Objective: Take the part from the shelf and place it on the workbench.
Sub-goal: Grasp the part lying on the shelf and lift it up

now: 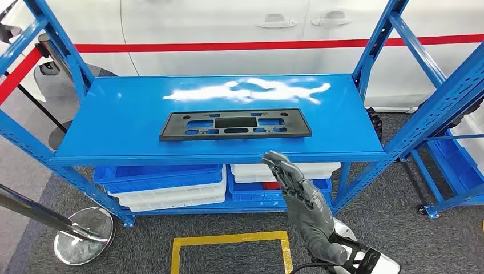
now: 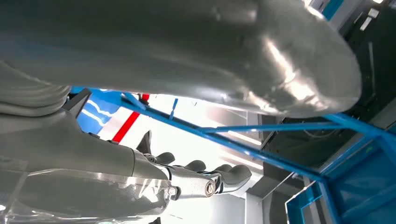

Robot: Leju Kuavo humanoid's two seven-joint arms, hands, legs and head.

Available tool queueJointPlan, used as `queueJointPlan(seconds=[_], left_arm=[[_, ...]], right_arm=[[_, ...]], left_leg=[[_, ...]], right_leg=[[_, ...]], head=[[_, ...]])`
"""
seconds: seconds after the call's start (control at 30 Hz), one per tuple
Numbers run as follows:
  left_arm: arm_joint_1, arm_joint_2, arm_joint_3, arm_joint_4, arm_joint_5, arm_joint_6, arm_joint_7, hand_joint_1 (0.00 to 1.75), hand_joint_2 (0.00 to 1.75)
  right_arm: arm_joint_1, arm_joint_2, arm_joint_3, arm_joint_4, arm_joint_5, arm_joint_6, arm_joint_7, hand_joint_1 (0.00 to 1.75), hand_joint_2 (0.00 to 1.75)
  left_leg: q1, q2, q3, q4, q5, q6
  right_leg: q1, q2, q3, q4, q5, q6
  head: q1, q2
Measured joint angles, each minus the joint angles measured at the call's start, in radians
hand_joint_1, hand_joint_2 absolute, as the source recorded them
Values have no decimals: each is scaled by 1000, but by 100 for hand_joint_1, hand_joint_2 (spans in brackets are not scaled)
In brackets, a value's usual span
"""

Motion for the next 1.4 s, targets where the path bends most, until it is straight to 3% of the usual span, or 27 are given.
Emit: queueJointPlan(seconds=[0.07, 0.1, 0.17, 0.2, 0.23, 0.27, 0.33, 0.4, 0.5, 0.57, 0.6, 0.67, 0.7, 0.73, 0.77, 0.83, 0.9, 0.97, 1.07, 1.13, 1.2, 1.23, 1.27, 1.33, 1.4], left_arm=[[0, 0, 0, 0, -1, 0, -1, 0, 0], [0, 1, -1, 0, -2, 0, -1, 0, 0], [3, 1, -3, 0, -5, -1, -1, 0, 0], [5, 1, -5, 0, -6, -2, -1, 0, 0], [7, 2, -7, 0, -7, -2, -2, 0, 0], [8, 3, -10, 0, -8, -3, -2, 0, 0], [8, 5, -13, 0, -9, -4, -2, 0, 0], [7, 6, -14, 0, -10, -5, -3, 0, 0], [5, 6, -16, 0, -10, -5, -3, 0, 0], [5, 6, -16, 0, -10, -5, -3, 0, 0], [5, 6, -16, 0, -10, -4, -3, 0, 0], [5, 7, -16, 0, -10, -3, -3, 0, 0], [5, 7, -16, 0, -10, -3, -3, 0, 0], [6, 7, -16, 0, -9, -2, -3, 0, 0], [7, 7, -16, 0, -9, -1, -2, 0, 0], [8, 7, -16, 0, -10, 1, 0, 0, 0], [8, 6, -16, 1, -11, 4, 4, 0, 0], [8, 5, -16, 1, -13, 8, 11, 0, 0], [7, 7, -17, 1, -19, 23, 29, 0, 0], [8, 9, -18, 1, -21, 31, 40, 0, 0], [11, 11, -18, 1, -22, 36, 47, 0, 0], [14, 12, -18, 1, -22, 37, 49, 0, 0], [16, 13, -18, 1, -22, 39, 51, 0, 0], [19, 15, -18, 1, -21, 44, 56, 0, 0], [19, 17, -18, 1, -19, 48, 60, 0, 0]], right_arm=[[0, -1, 0, 1, 4, -4, 0, 0, 0], [0, -2, 0, 3, 7, -7, 0, 0, 0], [-1, -3, 0, 10, 9, -14, 0, 0, 0], [-1, -3, 1, 15, 10, -16, 0, 0, 0], [-2, -3, 2, 21, 10, -19, 0, 0, 0], [-4, -3, 4, 27, 10, -21, 1, 0, 0], [-10, -4, 9, 37, 15, -27, 5, 0, 0], [-17, -4, 16, 45, 20, -33, 13, 0, 0], [-27, -4, 28, 57, 23, -37, 17, 0, 0], [-32, -4, 33, 67, 20, -40, 16, 0, 0], [-34, -4, 34, 73, 18, -42, 15, 0, 0], [-36, -4, 38, 86, 17, -45, 14, 0, 0], [-36, -4, 40, 92, 16, -47, 13, 0, 0], [-36, -4, 42, 97, 14, -50, 12, 0, 0], [-36, -4, 45, 101, 12, -54, 11, 0, 0], [-37, -4, 50, 107, 8, -64, 9, 0, 0], [-37, -4, 53, 111, 7, -72, 9, 0, 0], [-36, -4, 56, 114, 8, -79, 9, 0, 0], [-31, -7, 62, 116, 20, -95, 14, 0, 0], [-28, -8, 68, 117, 29, -104, 18, 0, 0], [-23, -9, 73, 122, 33, -107, 20, 0, 0], [-20, -9, 75, 124, 35, -108, 20, 0, 0], [-19, -9, 77, 127, 38, -108, 22, 0, 0], [-17, -9, 80, 132, 43, -109, 29, 0, 0], [-19, -9, 85, 139, 48, -109, 39, 0, 0]], left_leg=[[1, -11, -16, 38, -19, -6], [4, -19, -40, 88, -41, -11], [7, -26, -121, 224, -89, -20], [9, -27, -156, 273, -95, -23], [11, -27, -177, 289, -81, -25], [12, -27, -177, 261, -45, -27], [15, -28, -137, 134, 46, -26], [12, -32, -100, 39, 84, -15], [9, -35, -90, 17, 76, 9], [11, -34, -82, 9, 75, 23], [12, -34, -77, 5, 73, 29], [11, -32, -71, 4, 67, 36], [9, -32, -67, 5, 62, 38], [8, -32, -61, 5, 57, 38], [7, -33, -54, 5, 51, 38], [6, -34, -35, 4, 38, 34], [3, -33, -23, 6, 24, 25], [2, -30, -19, 4, 17, 13], [3, -27, -18, 20, -1, -3], [7, -30, -67, 118, -44, -14], [10, -30, -150, 251, -85, -23], [11, -30, -178, 285, -82, -26], [11, -30, -189, 280, -56, -27], [12, -30, -159, 166, 38, -24], [8, -32, -115, 53, 91, -14]], right_leg=[[-3, 1, 7, -4, -2, -5], [-6, 2, 14, -7, -4, -9], [-6, 6, 23, -8, -12, -15], [-6, 9, 27, -7, -17, -15], [-6, 13, 33, -7, -22, -14], [-7, 17, 42, -7, -28, -11], [-9, 21, 60, -7, -42, -4], [-7, 24, 71, -5, -55, 7], [-6, 25, 75, -8, -63, 25], [-7, 20, 64, 24, -83, 34], [-8, 17, 43, 69, -103, 37], [-8, 14, -35, 203, -153, 39], [-9, 14, -73, 257, -162, 40], [-9, 13, -98, 281, -153, 39], [-8, 13, -103, 267, -123, 37], [-5, 10, -69, 148, -31, 26], [3, 4, -28, 42, 15, 12], [10, 4, -17, 14, 10, 5], [2, 10, -3, -1, 4, -6], [-2, 10, 12, -9, -3, -15], [-2, 10, 21, -9, -12, -20], [-1, 12, 27, -9, -18, -20], [-1, 14, 35, -9, -24, -19], [-2, 17, 55, -9, -39, -14], [2, 19, 68, -7, -52, -6]], head=[[0, 0], [0, 0], [0, 0], [0, 0], [0, 0], [0, 0], [0, 0], [0, 0], [0, 0], [0, 0], [0, 0], [0, 0], [0, 0], [0, 0], [0, 0], [0, 0], [0, 0], [0, 0], [0, 0], [0, 0], [0, 0], [0, 0], [0, 0], [0, 0], [0, 0]])
